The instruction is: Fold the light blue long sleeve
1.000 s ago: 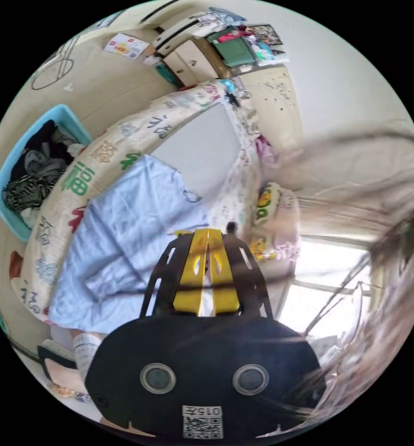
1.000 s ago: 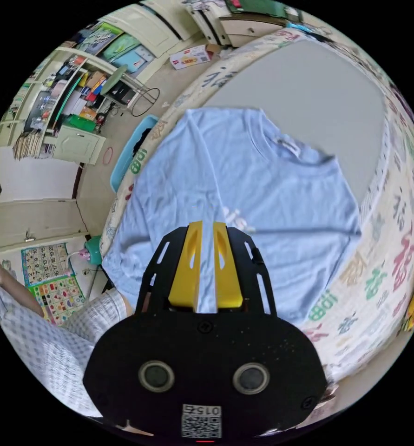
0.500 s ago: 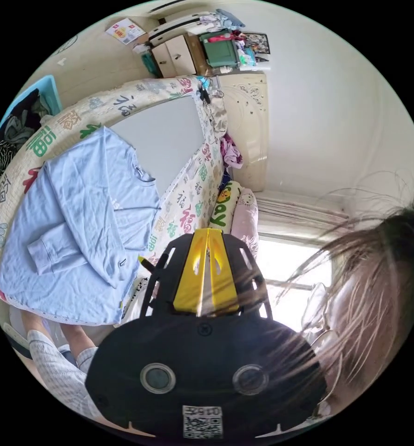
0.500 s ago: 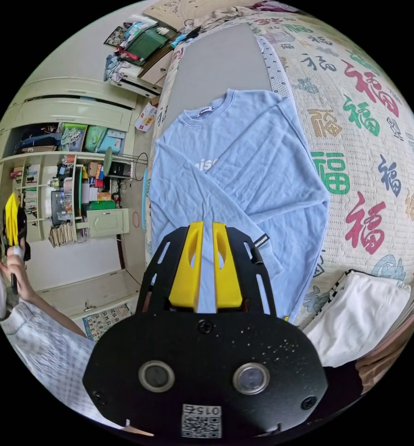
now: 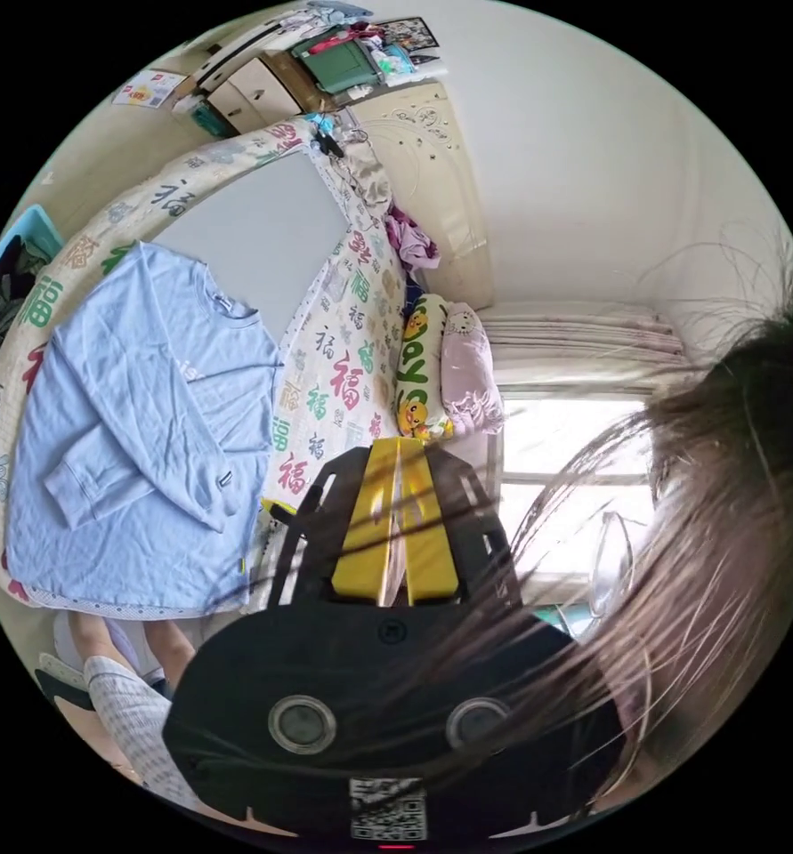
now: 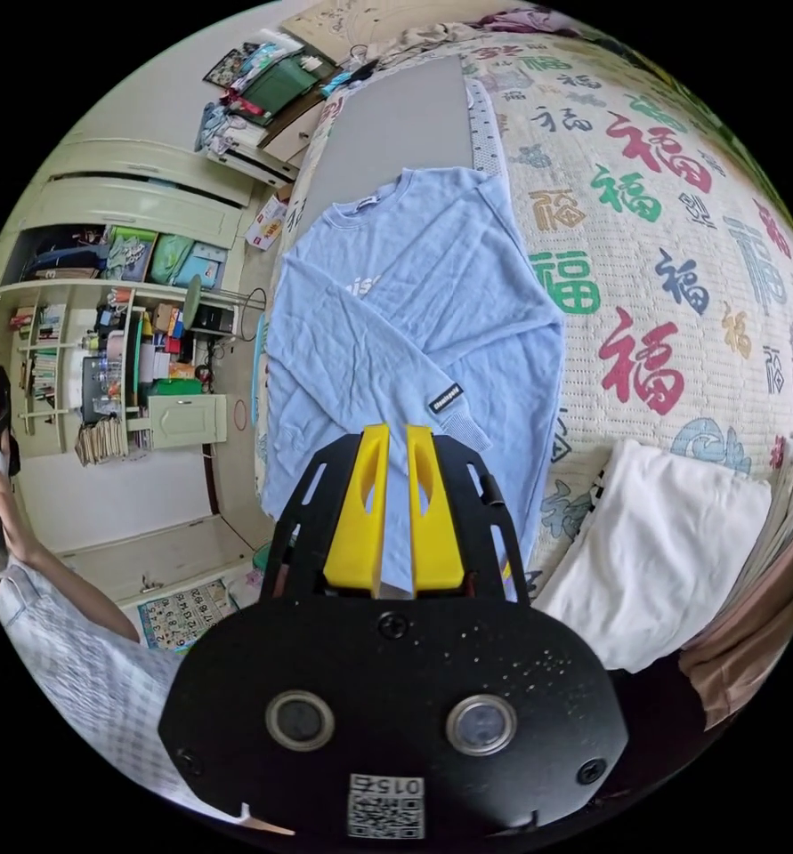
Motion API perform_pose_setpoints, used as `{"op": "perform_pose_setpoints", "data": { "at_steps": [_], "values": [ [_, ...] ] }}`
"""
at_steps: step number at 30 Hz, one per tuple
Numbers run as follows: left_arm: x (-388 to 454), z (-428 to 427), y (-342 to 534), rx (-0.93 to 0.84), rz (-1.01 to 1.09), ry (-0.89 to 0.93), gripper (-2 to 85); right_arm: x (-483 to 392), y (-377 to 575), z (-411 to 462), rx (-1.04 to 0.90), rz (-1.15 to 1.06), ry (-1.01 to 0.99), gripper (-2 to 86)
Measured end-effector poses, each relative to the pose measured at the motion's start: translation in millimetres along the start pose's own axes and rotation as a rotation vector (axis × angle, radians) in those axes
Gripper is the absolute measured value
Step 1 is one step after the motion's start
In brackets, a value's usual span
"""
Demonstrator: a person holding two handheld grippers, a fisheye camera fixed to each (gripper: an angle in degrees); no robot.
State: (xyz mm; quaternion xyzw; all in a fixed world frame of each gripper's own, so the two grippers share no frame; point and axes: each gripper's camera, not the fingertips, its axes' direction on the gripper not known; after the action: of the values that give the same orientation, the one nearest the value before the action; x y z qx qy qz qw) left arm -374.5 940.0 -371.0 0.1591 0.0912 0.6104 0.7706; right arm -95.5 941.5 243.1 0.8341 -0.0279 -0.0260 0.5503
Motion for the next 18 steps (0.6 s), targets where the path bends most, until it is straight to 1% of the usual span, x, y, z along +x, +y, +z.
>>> {"op": "perform_pose_setpoints", "data": {
  "at_steps": [2, 5, 7, 10, 13, 18],
  "values": [
    [3, -15, 8, 0.025, -0.030, -0.030, -0.9, 9, 22, -15, 0.023, 0.028, -0.030, 4.3],
    [7, -30, 18, 0.024, -0.028, 0.025, -0.9, 10, 45, -36, 0.063, 0.023, -0.062, 4.2],
    [11, -40, 25, 0.016, 0.002, -0.003, -0.9, 5, 58, -50, 0.092, -0.001, -0.088, 4.2],
    [9, -63, 35, 0.078, -0.027, -0.062, -0.9, -6, 77, -72, 0.128, -0.064, -0.104, 4.0],
    [9, -86, 41, 0.142, -0.052, -0.066, -0.9, -10, 95, -88, 0.141, -0.093, -0.123, 4.1],
    [22, -115, 51, 0.188, -0.012, -0.085, -0.9, -5, 128, -105, 0.141, -0.070, -0.151, 4.1]
  ]
}}
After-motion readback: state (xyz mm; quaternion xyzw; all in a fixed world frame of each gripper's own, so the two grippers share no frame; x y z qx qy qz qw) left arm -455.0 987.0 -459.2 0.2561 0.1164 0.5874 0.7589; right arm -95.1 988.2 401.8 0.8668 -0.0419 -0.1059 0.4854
